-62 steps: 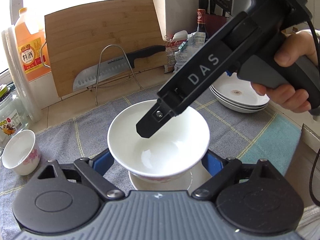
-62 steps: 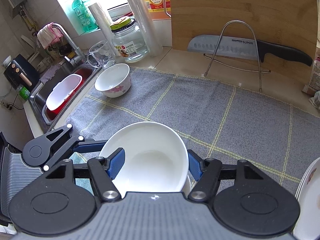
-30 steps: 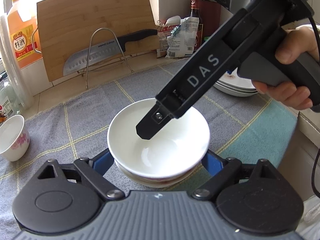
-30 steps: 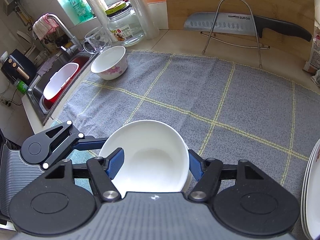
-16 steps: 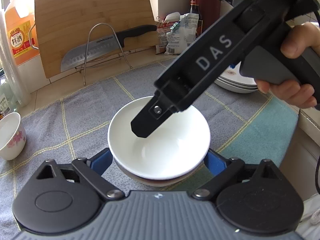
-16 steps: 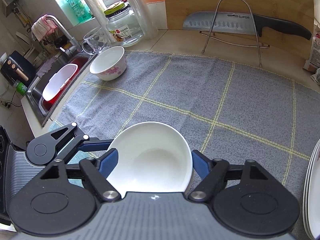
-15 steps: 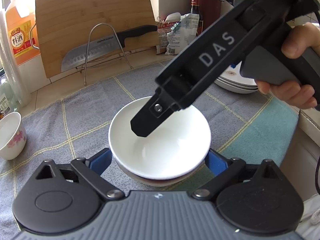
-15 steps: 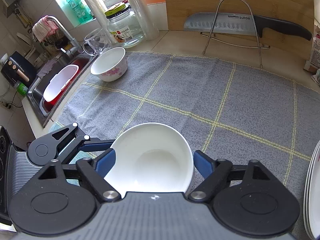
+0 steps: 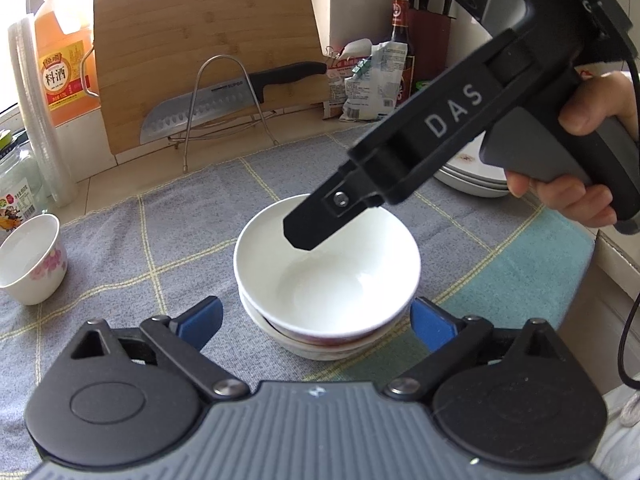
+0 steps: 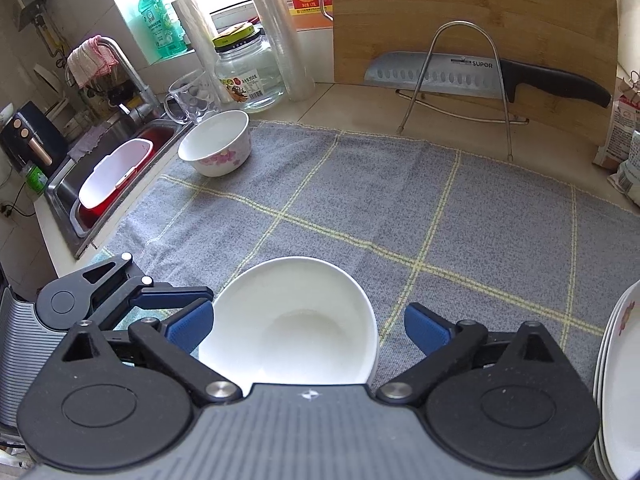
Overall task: Organize plates and bowls
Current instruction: 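Open both grippers and move them to the white bowl by the glass jar, then grasp the rim of the white bowl with both grippers, then lift the white bowl with both grippers and carry it toward the bowl stack, then lower the white bowl onto the bowl stack with both grippers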
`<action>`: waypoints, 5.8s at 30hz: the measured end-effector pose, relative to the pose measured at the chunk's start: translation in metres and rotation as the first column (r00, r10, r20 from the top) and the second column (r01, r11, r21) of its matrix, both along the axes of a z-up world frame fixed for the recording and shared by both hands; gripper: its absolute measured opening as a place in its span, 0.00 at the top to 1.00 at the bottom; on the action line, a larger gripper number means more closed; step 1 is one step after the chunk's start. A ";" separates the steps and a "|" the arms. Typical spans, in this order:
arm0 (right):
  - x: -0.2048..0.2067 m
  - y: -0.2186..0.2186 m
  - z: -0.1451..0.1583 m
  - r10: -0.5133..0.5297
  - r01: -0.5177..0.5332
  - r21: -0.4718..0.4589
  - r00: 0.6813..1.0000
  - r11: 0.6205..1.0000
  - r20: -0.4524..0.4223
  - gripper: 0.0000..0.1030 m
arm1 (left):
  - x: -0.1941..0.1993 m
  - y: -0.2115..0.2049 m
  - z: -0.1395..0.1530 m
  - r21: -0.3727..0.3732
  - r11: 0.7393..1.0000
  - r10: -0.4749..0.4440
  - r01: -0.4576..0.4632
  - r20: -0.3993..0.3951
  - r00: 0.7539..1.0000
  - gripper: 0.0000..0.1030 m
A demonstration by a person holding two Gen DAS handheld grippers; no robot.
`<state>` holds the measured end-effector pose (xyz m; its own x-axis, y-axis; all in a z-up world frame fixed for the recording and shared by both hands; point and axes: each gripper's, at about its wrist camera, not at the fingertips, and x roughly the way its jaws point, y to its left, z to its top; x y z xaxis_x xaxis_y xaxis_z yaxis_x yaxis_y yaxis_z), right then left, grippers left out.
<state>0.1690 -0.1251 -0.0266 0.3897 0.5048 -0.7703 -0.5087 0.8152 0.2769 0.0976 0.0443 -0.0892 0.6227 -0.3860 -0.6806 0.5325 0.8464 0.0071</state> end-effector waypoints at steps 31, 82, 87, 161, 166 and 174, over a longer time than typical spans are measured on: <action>0.001 0.062 0.029 0.110 -0.108 -0.018 0.982 0.994 0.155 0.00 | 0.001 0.105 0.027 -0.036 0.950 0.313 -0.311 0.134 0.940 0.03; 0.183 0.260 -0.032 0.126 -0.125 -0.080 0.992 0.989 0.007 0.12 | 0.145 0.216 -0.038 -0.044 0.978 0.209 -0.205 0.147 0.967 0.08; 0.186 0.263 -0.035 0.141 -0.141 -0.075 0.990 0.987 -0.003 0.18 | 0.146 0.216 -0.037 -0.051 0.980 0.199 -0.193 0.144 0.969 0.11; 0.043 0.140 0.025 0.005 -0.005 0.005 0.999 1.000 -0.033 0.30 | 0.038 0.141 0.030 -0.006 0.997 -0.075 0.076 0.090 0.993 0.11; 0.031 0.120 0.031 -0.026 0.027 0.008 0.999 1.000 -0.026 0.30 | 0.032 0.127 0.035 -0.001 0.993 -0.117 0.117 0.098 0.988 0.11; 0.011 0.086 0.037 -0.081 0.081 -0.005 0.997 0.997 -0.010 0.30 | 0.024 0.098 0.041 0.000 0.984 -0.179 0.180 0.108 0.978 0.11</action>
<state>0.1802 -0.0391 0.0100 0.4209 0.4682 -0.7769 -0.4382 0.8549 0.2778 0.1214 0.1422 -0.0486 0.6114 -0.5049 -0.6093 0.6727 0.7372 0.0642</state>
